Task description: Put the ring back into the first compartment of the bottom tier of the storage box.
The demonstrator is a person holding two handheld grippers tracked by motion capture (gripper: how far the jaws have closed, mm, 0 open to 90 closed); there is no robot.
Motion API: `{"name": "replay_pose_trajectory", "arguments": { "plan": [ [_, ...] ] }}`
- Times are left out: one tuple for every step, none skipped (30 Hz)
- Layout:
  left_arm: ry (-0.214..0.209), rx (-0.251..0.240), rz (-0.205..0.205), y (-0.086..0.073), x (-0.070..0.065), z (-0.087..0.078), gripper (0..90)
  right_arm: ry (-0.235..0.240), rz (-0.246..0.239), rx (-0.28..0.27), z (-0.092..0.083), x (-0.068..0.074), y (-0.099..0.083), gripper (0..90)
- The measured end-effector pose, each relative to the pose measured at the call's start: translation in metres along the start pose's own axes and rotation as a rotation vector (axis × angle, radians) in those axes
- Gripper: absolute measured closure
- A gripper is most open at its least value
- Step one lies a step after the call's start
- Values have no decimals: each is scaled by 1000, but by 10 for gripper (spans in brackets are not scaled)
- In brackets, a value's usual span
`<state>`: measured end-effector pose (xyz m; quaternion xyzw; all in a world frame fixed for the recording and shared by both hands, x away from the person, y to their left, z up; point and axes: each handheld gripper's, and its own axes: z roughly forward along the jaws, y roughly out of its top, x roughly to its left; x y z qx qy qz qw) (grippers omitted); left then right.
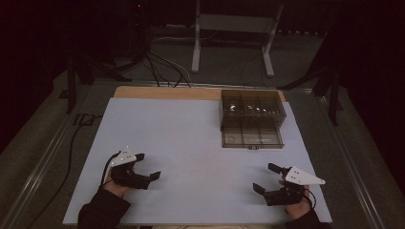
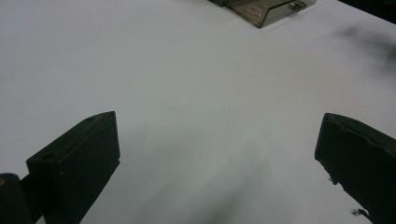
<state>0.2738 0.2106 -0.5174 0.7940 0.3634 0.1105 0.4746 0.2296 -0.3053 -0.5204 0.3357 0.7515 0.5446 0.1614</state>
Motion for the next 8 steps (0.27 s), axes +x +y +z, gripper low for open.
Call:
{"name": "replay_pose_trajectory", "arguments": {
  "plan": [
    [11,-8,-7,-2,1,-3,12,0,-2,0,0,0,0,11],
    [12,-12,-13,-3,2,-4,12,2,-1,1,0,0,0,11],
    [12,-12,-13,-3,2,-4,12,1,-3,1,1,0,0,11],
    [22,-10,-31,-7,4,-6,12,2,-3,2,1,0,0,11],
    [21,-10,-34,-7,5,-6,13,2,-5,2,1,0,0,11],
    [21,-10,-34,-7,5,-6,13,2,-5,2,1,0,0,11],
    [21,-10,-34,-7,5,-6,13,2,-6,3,1,0,0,11],
    [28,-7,-43,-9,7,-6,13,4,-5,4,1,0,0,11]
  ]
}}
